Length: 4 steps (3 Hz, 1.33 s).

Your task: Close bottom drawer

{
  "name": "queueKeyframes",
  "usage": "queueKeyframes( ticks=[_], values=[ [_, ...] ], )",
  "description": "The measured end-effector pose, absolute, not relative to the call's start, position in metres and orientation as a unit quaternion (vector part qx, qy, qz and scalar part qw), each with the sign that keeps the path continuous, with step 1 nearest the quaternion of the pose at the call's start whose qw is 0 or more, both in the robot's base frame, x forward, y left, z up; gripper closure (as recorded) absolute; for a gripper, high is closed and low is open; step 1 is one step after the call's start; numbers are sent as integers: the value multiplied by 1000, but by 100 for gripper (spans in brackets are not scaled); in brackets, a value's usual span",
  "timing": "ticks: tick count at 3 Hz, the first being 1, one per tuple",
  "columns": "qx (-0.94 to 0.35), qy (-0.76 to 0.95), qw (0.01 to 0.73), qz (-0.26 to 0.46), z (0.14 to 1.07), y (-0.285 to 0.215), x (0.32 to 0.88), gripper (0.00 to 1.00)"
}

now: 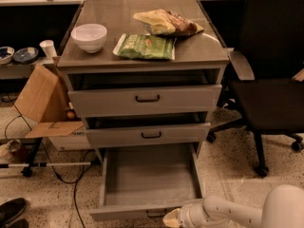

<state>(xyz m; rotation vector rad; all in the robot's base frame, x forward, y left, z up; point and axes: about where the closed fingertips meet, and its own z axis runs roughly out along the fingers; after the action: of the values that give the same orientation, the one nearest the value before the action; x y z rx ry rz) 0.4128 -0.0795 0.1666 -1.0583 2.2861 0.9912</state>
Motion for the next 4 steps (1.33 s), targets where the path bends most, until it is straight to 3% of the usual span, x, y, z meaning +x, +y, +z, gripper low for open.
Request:
queueKeyframes(
  ticks=[1,4],
  values=[
    [-382,832,213,340,165,-82,422,81],
    [-385,841,211,315,161,-85,439,11]
  ],
)
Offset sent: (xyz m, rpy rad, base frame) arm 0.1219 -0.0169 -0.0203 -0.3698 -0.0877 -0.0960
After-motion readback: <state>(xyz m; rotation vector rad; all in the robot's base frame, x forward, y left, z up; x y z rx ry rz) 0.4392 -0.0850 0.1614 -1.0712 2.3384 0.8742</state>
